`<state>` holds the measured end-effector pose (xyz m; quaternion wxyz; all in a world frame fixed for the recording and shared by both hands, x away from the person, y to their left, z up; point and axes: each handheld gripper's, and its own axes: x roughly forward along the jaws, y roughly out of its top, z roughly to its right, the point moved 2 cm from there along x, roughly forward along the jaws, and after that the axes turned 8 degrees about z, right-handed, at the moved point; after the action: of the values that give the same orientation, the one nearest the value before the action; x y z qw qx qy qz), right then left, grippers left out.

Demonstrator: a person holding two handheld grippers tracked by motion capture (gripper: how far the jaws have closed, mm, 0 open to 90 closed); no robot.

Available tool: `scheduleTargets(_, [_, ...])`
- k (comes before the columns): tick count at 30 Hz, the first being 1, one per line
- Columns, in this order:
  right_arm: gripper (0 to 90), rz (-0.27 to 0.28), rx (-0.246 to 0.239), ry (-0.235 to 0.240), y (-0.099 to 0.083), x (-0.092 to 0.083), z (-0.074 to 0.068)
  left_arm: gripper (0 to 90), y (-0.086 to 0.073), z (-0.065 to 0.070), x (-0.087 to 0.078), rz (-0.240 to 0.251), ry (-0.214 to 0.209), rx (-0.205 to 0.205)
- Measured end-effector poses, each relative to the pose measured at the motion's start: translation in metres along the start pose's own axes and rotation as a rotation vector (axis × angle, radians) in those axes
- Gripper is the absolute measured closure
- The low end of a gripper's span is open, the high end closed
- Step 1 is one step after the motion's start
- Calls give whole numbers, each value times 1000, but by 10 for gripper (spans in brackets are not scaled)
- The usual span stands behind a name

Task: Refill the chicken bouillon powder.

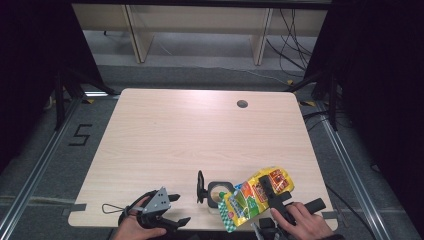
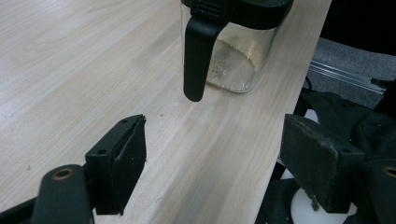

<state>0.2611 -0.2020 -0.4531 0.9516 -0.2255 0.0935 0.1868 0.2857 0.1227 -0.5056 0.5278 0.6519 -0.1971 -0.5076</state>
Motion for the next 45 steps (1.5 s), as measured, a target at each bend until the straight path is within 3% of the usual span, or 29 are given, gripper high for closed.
scheduleTargets(1, [306,8,-24,1,0,1,3,225,0,1,0,5,-2,-7])
scheduleTargets(6, [306,-11,20,6,0,1,0,225,0,0,0,0,11,8])
scheduleTargets(9, [306,-11,10,7,1,1,2,225,0,0,1,14,0,-4])
scheduleTargets(11, [306,-6,19,7,1,2,3,225,0,-1,0,-5,6,13])
scheduleTargets(12, [306,2,2,9,1,2,4,225,0,-1,-1,-14,3,13])
scheduleTargets(15, [306,-2,20,16,1,3,3,225,0,1,1,15,0,-15])
scheduleTargets(27, [306,23,25,29,1,10,7,225,0,-1,-1,-12,-4,6])
scheduleTargets(38, [306,28,35,50,1,11,9,225,-1,-1,1,0,6,0])
scheduleTargets(39, [306,45,27,55,0,12,11,225,-1,0,2,10,4,-12])
scheduleTargets(40, [307,47,-16,60,0,13,14,225,-1,-2,0,-12,7,10])
scheduleTargets(45, [306,51,14,76,-1,15,14,225,-1,-2,1,-9,7,4])
